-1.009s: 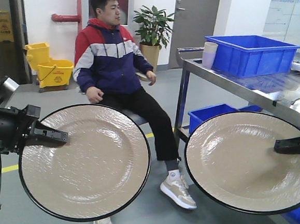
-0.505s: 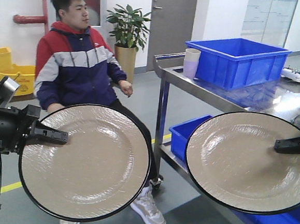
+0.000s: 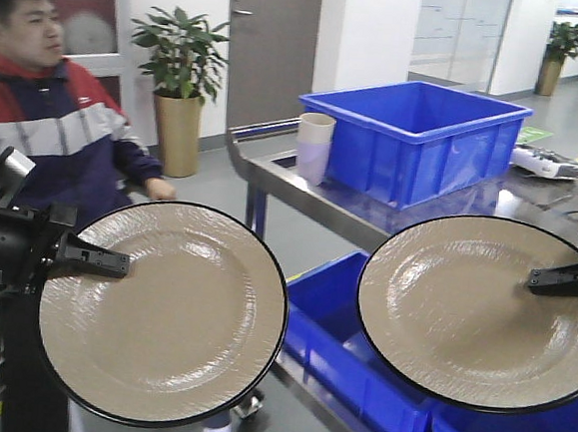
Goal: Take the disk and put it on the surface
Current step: 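Hold both plates while the base drives to the steel table, then lower the left gripper's plate onto the table in front of the bin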
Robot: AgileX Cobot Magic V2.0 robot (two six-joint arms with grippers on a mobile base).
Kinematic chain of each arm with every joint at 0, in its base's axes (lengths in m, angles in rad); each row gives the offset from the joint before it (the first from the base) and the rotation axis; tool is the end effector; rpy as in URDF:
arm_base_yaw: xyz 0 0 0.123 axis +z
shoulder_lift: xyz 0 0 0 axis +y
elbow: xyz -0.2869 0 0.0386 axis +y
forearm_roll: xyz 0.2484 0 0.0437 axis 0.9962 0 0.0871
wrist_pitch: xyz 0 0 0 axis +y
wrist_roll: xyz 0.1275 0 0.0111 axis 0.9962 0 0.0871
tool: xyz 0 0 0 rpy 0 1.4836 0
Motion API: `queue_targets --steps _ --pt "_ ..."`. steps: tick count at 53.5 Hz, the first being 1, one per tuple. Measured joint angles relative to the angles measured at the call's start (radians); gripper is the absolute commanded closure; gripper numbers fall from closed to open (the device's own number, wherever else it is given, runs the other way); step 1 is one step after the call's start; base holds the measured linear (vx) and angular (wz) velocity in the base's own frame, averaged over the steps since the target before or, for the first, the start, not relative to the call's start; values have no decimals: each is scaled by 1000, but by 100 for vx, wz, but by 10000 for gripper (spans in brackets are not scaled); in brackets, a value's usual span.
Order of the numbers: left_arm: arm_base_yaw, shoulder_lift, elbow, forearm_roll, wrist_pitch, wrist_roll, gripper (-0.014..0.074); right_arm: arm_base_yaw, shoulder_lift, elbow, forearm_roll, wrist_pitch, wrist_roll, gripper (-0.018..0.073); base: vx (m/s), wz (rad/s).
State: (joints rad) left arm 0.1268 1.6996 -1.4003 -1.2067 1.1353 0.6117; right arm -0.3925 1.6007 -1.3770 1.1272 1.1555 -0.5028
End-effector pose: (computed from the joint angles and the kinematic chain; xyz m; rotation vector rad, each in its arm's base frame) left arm 0.3802 -0.0609 0.3193 0.0569 2.2464 -1.2564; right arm 0.3577 -0.0336 0.3393 0.2596 2.2089 1.0798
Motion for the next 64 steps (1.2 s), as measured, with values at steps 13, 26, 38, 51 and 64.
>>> queue_targets --steps 13,26,38,51,64 --pt "0 0 0 0 -6 0 605 0 0 0 0 0 0 568 46 -44" --pt "0 0 0 0 -6 0 605 0 0 0 0 -2 0 568 40 -64" --pt "0 0 0 0 -6 0 605 0 0 0 0 -4 0 568 36 -77" --pt "-2 0 0 -1 -11 0 605 0 0 0 0 -12 0 568 29 -72" --pt "-2 0 0 -1 -9 0 605 0 0 0 0 -11 0 568 18 -46"
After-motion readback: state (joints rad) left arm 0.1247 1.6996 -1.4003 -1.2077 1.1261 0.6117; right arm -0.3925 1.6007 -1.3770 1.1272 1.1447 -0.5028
